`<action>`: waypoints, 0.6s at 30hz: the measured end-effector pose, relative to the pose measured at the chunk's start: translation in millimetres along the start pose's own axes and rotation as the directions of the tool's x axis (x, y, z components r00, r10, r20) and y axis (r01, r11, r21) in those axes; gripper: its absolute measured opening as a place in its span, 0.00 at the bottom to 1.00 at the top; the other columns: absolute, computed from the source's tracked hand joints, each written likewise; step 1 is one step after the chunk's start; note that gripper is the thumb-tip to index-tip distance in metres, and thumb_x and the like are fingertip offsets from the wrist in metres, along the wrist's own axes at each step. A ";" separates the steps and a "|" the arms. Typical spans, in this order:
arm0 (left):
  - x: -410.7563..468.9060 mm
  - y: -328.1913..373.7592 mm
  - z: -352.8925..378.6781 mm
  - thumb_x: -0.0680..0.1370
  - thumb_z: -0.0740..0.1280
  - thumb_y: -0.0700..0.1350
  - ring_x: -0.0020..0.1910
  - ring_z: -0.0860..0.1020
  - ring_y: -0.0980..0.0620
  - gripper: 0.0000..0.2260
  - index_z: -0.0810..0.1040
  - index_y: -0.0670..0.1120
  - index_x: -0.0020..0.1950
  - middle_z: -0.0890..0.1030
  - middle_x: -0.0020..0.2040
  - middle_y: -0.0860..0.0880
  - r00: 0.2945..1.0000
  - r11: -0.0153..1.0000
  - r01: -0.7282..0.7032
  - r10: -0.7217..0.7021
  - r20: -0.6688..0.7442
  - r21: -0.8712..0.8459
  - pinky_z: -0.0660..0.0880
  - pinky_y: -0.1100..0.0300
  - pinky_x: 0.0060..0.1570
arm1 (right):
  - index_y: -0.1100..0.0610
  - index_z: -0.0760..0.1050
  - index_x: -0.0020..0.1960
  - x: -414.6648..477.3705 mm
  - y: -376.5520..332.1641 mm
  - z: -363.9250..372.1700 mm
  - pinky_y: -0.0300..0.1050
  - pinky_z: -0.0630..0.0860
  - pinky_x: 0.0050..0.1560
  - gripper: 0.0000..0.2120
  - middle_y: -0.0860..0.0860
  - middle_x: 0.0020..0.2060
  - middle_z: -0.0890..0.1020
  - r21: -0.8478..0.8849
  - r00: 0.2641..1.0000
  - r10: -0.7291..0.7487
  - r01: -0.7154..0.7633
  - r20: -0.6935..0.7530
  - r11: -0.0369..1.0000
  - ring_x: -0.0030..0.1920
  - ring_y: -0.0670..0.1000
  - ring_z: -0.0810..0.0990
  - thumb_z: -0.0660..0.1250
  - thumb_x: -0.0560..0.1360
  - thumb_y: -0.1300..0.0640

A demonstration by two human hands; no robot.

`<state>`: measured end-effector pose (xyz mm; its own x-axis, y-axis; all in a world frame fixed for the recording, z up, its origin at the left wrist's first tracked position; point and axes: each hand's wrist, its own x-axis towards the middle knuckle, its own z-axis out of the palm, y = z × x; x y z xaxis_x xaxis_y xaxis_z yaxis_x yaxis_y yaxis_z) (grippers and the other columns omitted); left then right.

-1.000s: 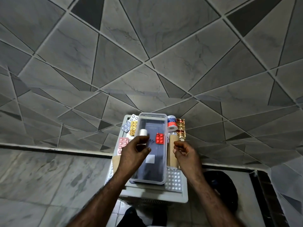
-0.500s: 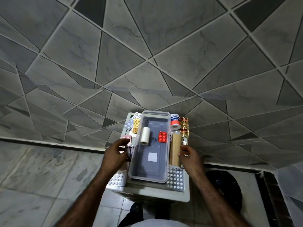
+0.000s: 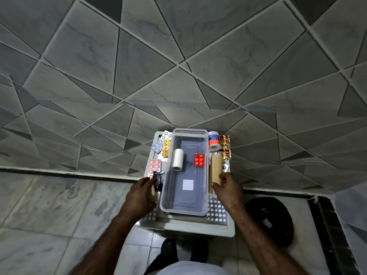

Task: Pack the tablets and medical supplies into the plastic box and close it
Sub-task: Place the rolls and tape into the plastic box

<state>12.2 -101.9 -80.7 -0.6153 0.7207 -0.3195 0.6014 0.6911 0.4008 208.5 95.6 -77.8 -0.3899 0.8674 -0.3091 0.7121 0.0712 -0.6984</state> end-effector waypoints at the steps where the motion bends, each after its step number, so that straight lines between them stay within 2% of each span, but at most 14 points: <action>1: -0.5 -0.3 -0.3 0.63 0.76 0.44 0.66 0.72 0.42 0.38 0.70 0.51 0.72 0.70 0.72 0.46 1.000 0.999 -0.009 0.009 -0.001 0.032 0.72 0.51 0.63 | 0.59 0.74 0.62 0.0 -0.6 1.2 0.51 0.76 0.57 0.21 0.57 0.56 0.82 -0.006 1.000 0.005 -0.005 -0.006 1.000 0.56 0.58 0.80 0.72 0.70 0.56; 4: 0.7 -2.0 0.3 0.66 0.74 0.43 0.68 0.69 0.41 0.38 0.66 0.53 0.74 0.67 0.74 0.46 0.999 0.993 -0.033 0.033 0.007 0.113 0.71 0.51 0.64 | 0.59 0.73 0.61 1.0 -3.3 4.9 0.50 0.77 0.55 0.23 0.59 0.56 0.81 -0.004 0.999 0.031 -0.031 -0.027 1.000 0.55 0.60 0.80 0.73 0.69 0.55; 9: 4.6 -2.2 3.6 0.68 0.74 0.42 0.69 0.67 0.42 0.39 0.62 0.53 0.76 0.67 0.74 0.47 0.997 0.985 -0.081 0.081 0.005 0.150 0.70 0.49 0.64 | 0.59 0.70 0.60 3.4 -8.0 9.4 0.49 0.76 0.51 0.24 0.60 0.55 0.80 -0.039 0.997 0.056 -0.057 -0.044 0.998 0.54 0.61 0.80 0.74 0.68 0.54; 14: 10.8 -5.9 4.1 0.64 0.75 0.42 0.65 0.70 0.42 0.44 0.59 0.50 0.77 0.69 0.71 0.45 0.995 0.994 -0.092 0.090 0.042 0.056 0.72 0.50 0.63 | 0.58 0.68 0.60 5.9 -11.3 11.7 0.51 0.78 0.52 0.24 0.60 0.55 0.80 -0.059 0.996 0.069 -0.072 -0.051 0.996 0.53 0.61 0.80 0.73 0.69 0.55; 18: 14.4 -5.6 -8.3 0.64 0.76 0.43 0.63 0.71 0.42 0.45 0.58 0.51 0.77 0.70 0.68 0.44 0.995 0.995 -0.095 0.095 0.039 -0.001 0.72 0.52 0.60 | 0.54 0.67 0.60 7.9 -9.7 10.8 0.52 0.79 0.50 0.26 0.57 0.54 0.81 -0.016 0.995 0.083 -0.084 -0.047 0.996 0.50 0.59 0.81 0.75 0.67 0.55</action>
<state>-4.3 -95.8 -80.4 -0.5348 0.7849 -0.3129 0.6567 0.6191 0.4307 192.2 96.5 -80.4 -0.3011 0.8927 -0.3352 0.7515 0.0058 -0.6597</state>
